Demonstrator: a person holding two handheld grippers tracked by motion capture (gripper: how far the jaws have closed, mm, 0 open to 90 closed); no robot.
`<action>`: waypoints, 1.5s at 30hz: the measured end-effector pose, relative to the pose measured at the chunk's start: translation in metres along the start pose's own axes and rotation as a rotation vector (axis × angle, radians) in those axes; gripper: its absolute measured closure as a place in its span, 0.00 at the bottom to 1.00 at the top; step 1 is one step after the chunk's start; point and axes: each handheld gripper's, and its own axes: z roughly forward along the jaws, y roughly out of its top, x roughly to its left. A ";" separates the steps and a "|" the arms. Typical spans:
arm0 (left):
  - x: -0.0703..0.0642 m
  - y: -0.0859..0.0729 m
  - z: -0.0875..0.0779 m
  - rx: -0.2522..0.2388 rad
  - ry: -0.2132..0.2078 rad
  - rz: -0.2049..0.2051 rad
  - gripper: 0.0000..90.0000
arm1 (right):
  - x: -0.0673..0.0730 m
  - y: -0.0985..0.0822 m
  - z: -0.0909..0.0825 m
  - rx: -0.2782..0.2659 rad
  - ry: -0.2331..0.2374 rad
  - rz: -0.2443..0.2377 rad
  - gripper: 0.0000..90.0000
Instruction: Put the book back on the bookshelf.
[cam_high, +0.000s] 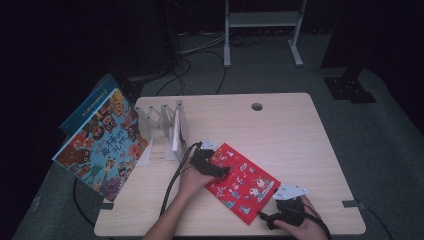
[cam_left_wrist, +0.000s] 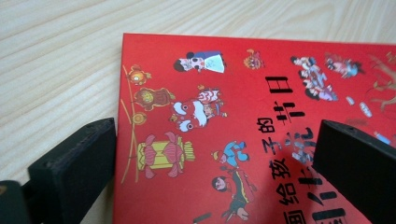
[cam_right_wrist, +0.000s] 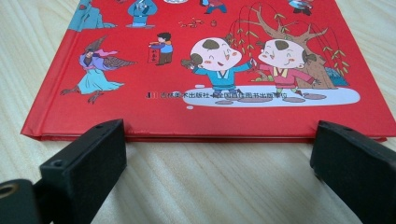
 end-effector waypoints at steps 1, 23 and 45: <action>0.001 0.000 0.000 -0.005 -0.003 0.000 0.02 | 0.000 0.000 0.000 0.000 0.000 0.000 0.03; -0.007 0.031 -0.043 -0.073 -0.072 0.018 0.07 | 0.000 0.000 0.000 0.010 0.001 0.004 0.00; -0.040 0.077 -0.100 -0.168 -0.208 0.150 0.16 | -0.001 -0.001 0.000 0.008 0.009 0.004 0.00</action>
